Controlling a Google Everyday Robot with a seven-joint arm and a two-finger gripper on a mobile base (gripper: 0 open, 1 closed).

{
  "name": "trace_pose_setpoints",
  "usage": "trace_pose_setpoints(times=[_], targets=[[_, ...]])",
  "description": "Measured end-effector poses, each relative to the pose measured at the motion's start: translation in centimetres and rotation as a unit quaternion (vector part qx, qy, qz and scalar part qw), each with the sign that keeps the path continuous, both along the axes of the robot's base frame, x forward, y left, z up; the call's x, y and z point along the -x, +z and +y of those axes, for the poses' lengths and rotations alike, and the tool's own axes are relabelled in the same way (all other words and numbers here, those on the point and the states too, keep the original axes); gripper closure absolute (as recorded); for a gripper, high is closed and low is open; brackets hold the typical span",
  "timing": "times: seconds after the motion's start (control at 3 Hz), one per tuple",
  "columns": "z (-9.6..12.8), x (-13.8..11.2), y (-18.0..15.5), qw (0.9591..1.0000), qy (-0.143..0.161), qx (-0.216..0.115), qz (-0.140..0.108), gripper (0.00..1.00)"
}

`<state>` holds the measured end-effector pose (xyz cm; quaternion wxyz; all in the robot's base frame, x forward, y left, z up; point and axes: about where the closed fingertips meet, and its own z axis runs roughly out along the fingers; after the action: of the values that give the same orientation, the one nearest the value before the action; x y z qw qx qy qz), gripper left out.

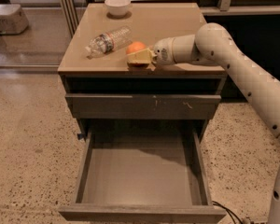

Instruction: Pick orange from middle drawer and place on counter

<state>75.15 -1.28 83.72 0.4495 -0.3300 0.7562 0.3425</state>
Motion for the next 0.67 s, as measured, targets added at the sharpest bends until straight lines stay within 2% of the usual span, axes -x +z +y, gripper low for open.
trace_pose_setpoints(times=[0.33,0.67], targets=[[-0.62,-0.16,-0.64,0.9993,-0.012,-0.011,0.033,0.58],[-0.62,-0.16,-0.21,0.9993,-0.012,-0.011,0.033,0.36]])
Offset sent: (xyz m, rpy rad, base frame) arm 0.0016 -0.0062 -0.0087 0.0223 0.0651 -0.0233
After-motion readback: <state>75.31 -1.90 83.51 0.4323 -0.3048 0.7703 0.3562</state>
